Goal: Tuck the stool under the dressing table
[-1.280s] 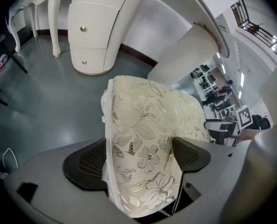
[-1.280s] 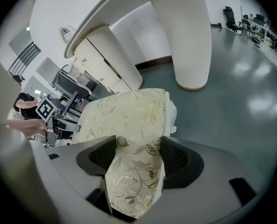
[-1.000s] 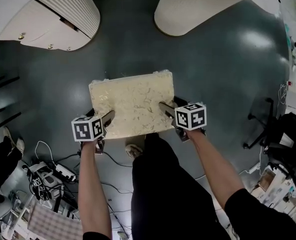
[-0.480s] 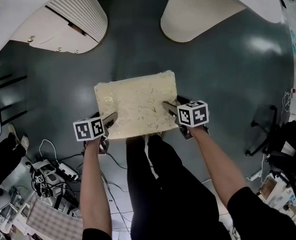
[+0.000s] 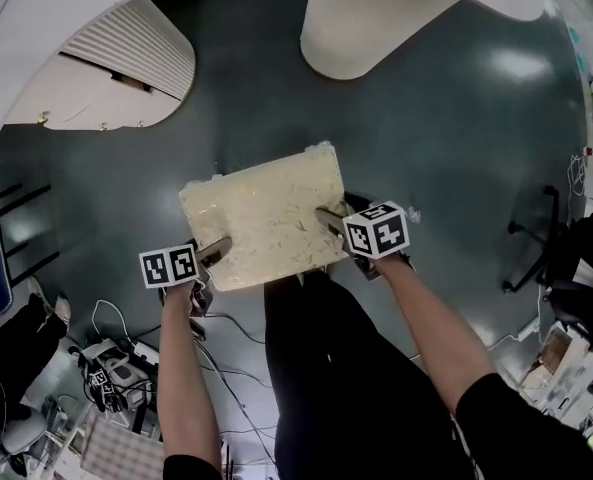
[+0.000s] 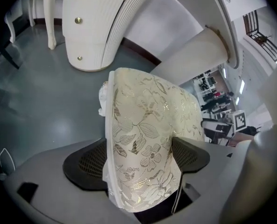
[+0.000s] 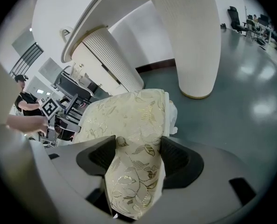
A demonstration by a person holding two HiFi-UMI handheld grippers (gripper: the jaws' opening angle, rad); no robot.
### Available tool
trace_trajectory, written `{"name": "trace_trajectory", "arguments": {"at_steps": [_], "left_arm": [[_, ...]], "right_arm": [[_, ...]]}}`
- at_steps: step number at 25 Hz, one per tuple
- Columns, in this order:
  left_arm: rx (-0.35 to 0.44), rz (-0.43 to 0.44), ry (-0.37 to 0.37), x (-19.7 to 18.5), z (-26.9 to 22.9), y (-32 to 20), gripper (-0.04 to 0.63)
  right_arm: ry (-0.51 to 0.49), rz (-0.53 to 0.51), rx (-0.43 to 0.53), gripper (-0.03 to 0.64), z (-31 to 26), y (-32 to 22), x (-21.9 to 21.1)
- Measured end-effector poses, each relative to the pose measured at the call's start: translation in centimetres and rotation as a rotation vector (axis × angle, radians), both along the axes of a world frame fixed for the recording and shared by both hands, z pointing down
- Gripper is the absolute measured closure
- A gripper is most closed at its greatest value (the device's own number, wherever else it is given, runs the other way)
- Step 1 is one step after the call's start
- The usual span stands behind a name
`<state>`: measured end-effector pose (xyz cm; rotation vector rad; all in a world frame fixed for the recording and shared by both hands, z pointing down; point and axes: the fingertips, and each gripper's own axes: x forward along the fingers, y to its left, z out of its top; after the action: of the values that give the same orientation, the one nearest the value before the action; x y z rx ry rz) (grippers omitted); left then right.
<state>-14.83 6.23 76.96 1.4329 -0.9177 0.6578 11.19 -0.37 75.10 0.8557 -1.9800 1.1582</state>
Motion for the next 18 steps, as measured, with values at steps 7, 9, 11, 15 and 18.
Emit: {"name": "trace_trajectory", "arguments": {"at_steps": [7, 9, 11, 15, 18], "left_arm": [[-0.004, 0.008, 0.006, -0.2, 0.0, -0.5, 0.161], [0.011, -0.008, 0.001, -0.3, -0.2, -1.5, 0.161], [0.025, -0.006, -0.003, -0.4, -0.1, -3.1, 0.161], [0.045, 0.024, -0.015, -0.3, -0.2, -5.4, 0.161], [0.072, 0.036, -0.011, -0.5, -0.3, -7.9, 0.161]], "right_arm": [[-0.006, 0.018, 0.025, 0.318, -0.1, -0.4, -0.2], [-0.009, 0.031, 0.033, 0.318, -0.2, -1.3, -0.3], [-0.004, 0.047, 0.042, 0.318, -0.3, -2.6, -0.3], [0.015, 0.063, 0.051, 0.318, -0.3, -4.2, -0.2], [0.011, 0.087, 0.067, 0.318, -0.4, -6.2, -0.3]]}}
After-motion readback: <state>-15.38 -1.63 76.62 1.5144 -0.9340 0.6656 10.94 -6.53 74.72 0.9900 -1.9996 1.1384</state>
